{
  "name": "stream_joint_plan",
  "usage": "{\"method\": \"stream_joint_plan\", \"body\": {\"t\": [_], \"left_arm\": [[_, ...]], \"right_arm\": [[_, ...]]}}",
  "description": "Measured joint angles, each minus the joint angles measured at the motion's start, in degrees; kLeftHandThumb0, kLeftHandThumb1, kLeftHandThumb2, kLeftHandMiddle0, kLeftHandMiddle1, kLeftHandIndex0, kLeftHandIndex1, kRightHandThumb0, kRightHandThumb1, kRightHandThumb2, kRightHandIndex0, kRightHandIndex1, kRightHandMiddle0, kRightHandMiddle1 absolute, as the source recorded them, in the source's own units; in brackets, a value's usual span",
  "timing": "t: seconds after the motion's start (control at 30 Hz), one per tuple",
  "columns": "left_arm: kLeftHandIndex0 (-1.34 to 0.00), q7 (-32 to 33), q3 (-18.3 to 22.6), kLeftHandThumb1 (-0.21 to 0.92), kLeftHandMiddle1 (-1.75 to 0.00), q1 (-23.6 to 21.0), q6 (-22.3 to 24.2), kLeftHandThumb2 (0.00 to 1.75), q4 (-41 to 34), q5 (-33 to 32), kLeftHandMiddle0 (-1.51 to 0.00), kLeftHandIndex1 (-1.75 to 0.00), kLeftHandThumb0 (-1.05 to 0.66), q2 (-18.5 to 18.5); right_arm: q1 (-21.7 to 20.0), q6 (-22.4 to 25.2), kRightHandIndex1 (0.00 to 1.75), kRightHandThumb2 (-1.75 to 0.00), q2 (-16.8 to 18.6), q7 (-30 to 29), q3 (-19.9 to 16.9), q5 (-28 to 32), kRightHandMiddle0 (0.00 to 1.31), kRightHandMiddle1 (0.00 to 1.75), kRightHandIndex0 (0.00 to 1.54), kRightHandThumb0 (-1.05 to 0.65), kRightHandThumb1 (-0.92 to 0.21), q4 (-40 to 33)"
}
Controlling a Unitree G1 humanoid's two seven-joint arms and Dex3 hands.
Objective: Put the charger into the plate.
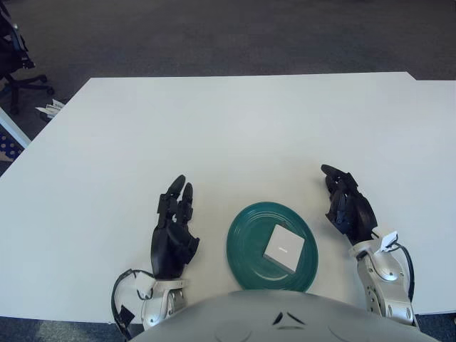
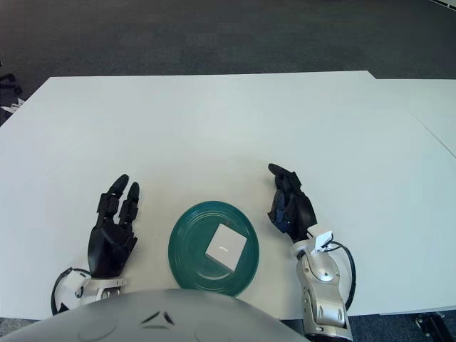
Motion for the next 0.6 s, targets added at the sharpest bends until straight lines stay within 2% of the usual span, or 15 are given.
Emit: {"method": "stream_joint_plan", "body": {"t": [0.2,0.6], "left_arm": [[0.00,-0.4,0.0,0.92,0.00,-0.4,-1.0,1.10,0.8,1.0,-0.19,-0.52,-1.03,0.7],[0.00,-2.9,-0.4,0.92,0.00,-1.1,-1.6,1.12,1.7,2.0,-0.15,-0.46,-1.02,1.9]], "right_arm": [[1.2,-1.5,0.00,-1.01,0.3,-1.0,0.7,-1.1,0.00,0.60,0.22,-0.93,-0.92,-0.1],[1.1,-6.2,0.00,-0.99,1.6,-3.1,2.0,-2.5,0.00,0.59,0.20,-0.94,-0.92,3.1]]}}
